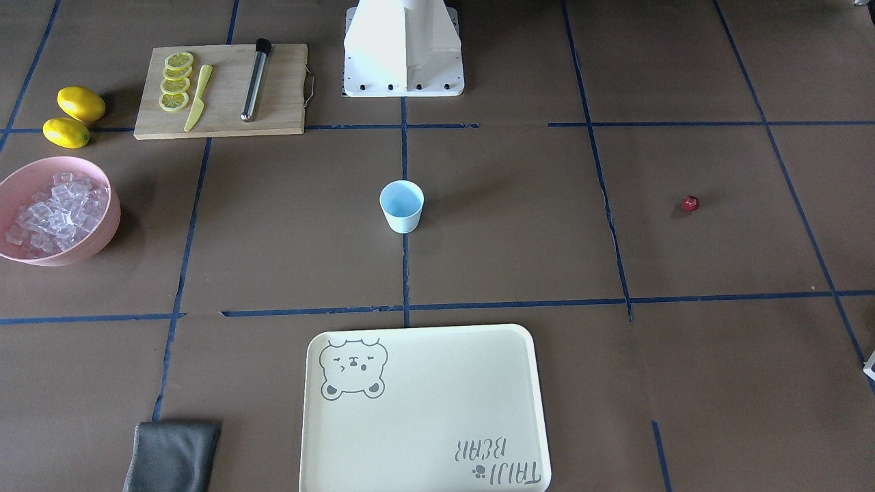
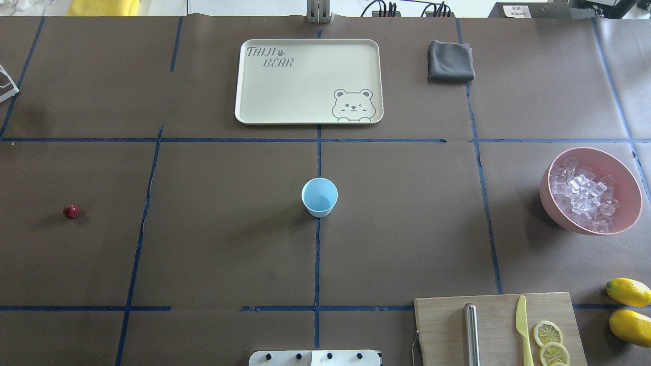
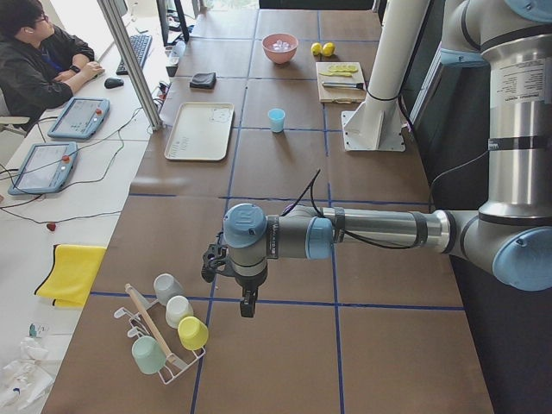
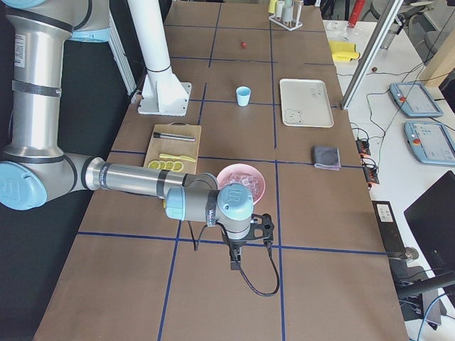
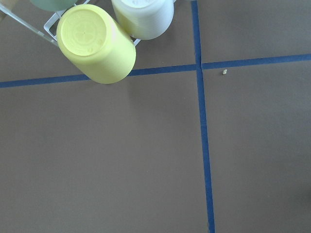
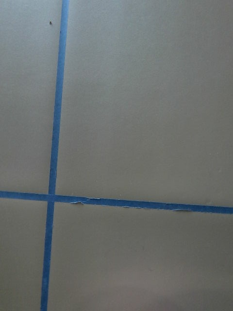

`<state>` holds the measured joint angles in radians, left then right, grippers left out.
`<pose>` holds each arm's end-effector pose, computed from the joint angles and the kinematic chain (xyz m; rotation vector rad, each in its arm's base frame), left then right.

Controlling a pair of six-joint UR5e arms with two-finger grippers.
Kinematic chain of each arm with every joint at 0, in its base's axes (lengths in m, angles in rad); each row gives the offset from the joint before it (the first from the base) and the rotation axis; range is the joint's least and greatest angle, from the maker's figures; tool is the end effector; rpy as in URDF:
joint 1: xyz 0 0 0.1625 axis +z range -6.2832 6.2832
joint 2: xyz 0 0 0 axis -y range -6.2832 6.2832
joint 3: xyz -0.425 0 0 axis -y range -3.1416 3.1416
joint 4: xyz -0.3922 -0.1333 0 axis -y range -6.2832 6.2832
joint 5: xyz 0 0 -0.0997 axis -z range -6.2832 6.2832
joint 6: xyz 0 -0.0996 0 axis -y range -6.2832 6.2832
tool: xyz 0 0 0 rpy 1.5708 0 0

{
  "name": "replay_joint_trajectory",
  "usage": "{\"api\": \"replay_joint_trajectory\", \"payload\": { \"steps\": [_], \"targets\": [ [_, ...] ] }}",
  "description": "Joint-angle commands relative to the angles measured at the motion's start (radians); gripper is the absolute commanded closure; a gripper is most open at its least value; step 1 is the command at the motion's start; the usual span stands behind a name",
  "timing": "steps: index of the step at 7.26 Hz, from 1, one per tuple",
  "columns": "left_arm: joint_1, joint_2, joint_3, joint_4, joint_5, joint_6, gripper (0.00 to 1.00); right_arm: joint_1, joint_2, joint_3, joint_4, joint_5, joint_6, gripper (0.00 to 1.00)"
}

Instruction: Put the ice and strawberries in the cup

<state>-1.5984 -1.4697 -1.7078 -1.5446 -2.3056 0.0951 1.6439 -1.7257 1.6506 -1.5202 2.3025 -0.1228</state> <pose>-0.0789 -0.4475 0.6442 0.0543 0.7330 0.0680 0.0975 -0.4174 0.6884 0.0483 -0.7305 -0.0385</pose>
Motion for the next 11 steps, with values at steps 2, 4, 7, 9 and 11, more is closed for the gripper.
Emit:
{"api": "replay_joint_trajectory", "payload": {
  "steps": [2,4,7,9,11],
  "targets": [
    [0.002,0.000,0.000,0.004,0.000,-0.001,0.00,0.000,-0.002,0.002,-0.002,0.003,0.000,0.00],
    [0.002,0.000,0.000,0.004,0.000,-0.001,0.00,-0.001,-0.002,-0.002,-0.003,0.017,0.011,0.00],
    [0.003,0.014,0.000,0.000,-0.003,-0.001,0.00,-0.001,0.009,0.040,0.000,0.059,0.017,0.00],
    [0.003,0.015,0.002,0.000,-0.003,-0.001,0.00,-0.009,0.014,0.054,0.079,0.078,0.037,0.00],
    [0.003,0.022,-0.001,0.000,-0.008,0.000,0.00,-0.048,0.012,0.094,0.127,0.199,0.095,0.00]
  ]
}}
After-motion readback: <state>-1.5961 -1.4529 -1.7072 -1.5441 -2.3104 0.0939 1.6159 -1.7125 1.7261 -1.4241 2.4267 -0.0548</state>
